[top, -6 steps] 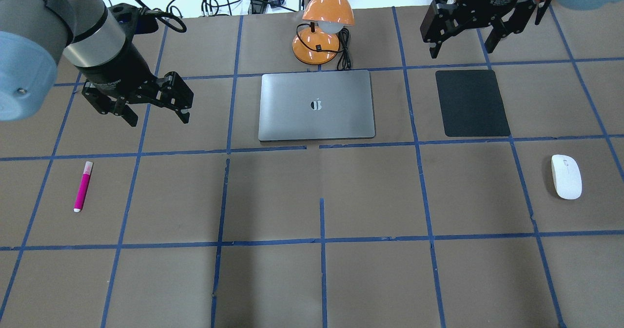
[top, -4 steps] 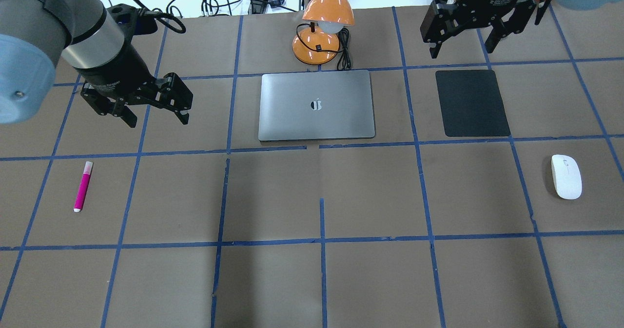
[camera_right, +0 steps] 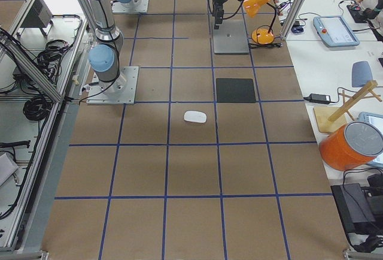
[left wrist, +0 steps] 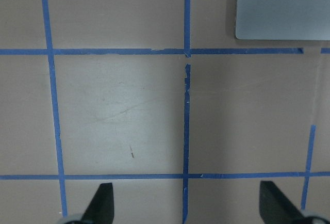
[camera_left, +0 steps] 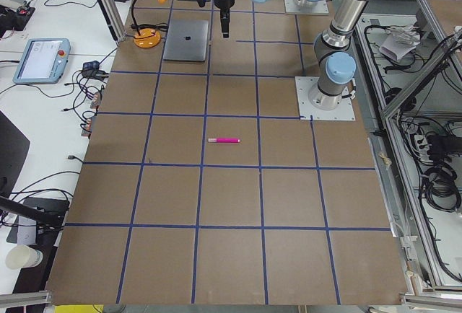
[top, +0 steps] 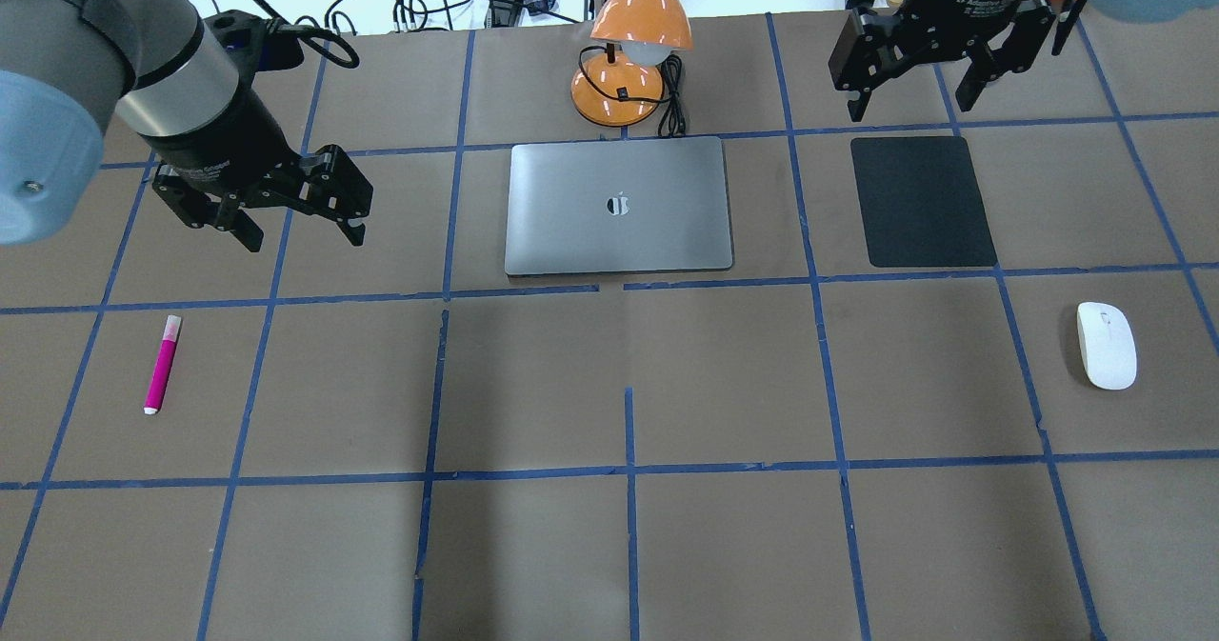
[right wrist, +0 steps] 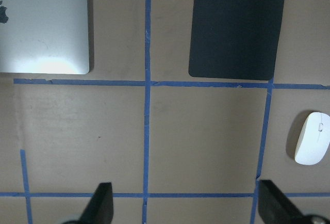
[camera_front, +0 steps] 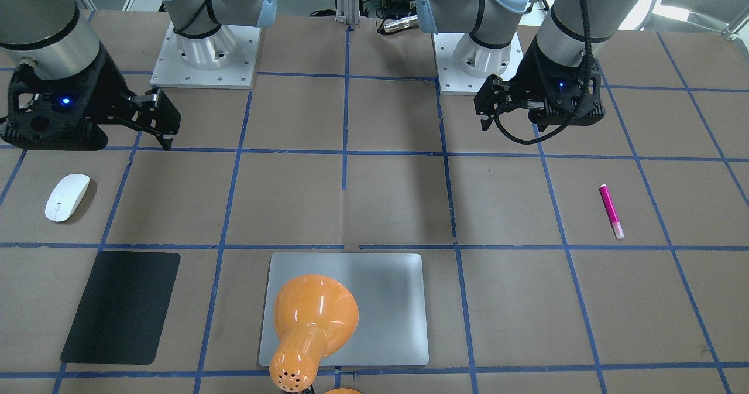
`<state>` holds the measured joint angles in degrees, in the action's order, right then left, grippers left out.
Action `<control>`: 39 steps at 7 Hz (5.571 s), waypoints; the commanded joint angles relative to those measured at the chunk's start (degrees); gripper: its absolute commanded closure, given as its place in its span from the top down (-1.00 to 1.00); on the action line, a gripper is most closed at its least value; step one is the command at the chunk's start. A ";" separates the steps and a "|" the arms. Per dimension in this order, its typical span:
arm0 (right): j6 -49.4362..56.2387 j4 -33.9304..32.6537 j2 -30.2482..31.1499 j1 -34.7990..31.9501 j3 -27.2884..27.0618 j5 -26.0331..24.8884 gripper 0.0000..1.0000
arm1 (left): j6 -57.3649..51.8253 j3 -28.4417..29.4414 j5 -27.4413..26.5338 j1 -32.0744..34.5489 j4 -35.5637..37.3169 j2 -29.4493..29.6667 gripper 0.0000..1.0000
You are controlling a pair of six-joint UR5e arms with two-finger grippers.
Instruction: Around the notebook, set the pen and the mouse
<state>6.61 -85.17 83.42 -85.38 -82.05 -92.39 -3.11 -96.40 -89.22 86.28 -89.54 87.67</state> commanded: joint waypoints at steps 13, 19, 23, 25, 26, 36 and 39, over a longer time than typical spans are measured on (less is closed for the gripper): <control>35.67 -53.61 -10.38 32.91 -39.50 -0.78 1.00 | -32.91 -14.51 -1.75 -32.91 31.77 15.58 1.00; 36.37 -54.49 -11.44 33.08 -38.98 -0.95 0.52 | -35.38 -14.34 -2.01 -33.81 39.79 24.64 0.95; 29.73 -51.17 -9.78 31.68 -34.44 -1.13 -0.83 | -35.83 -14.17 -2.36 -33.89 39.88 26.06 0.28; 24.79 -42.72 -11.34 23.55 -21.03 -1.22 -0.85 | -35.83 -14.17 -3.68 -33.89 39.88 26.49 0.03; 18.85 -38.97 -14.40 17.50 -13.99 -1.31 -0.86 | -35.74 -14.17 -3.77 -33.89 39.79 26.58 -0.29; 7.28 -37.61 -29.30 7.86 -1.71 -1.74 1.00 | -3.98 -9.42 -8.52 -24.09 33.74 21.51 -1.00; 5.26 -22.23 -15.18 2.62 -1.79 -0.95 1.00 | 17.71 -9.42 -3.17 -16.61 27.15 17.45 -1.00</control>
<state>12.88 -115.47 62.22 -79.56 -83.85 -93.49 5.84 -105.83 -94.28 66.30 -60.24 106.58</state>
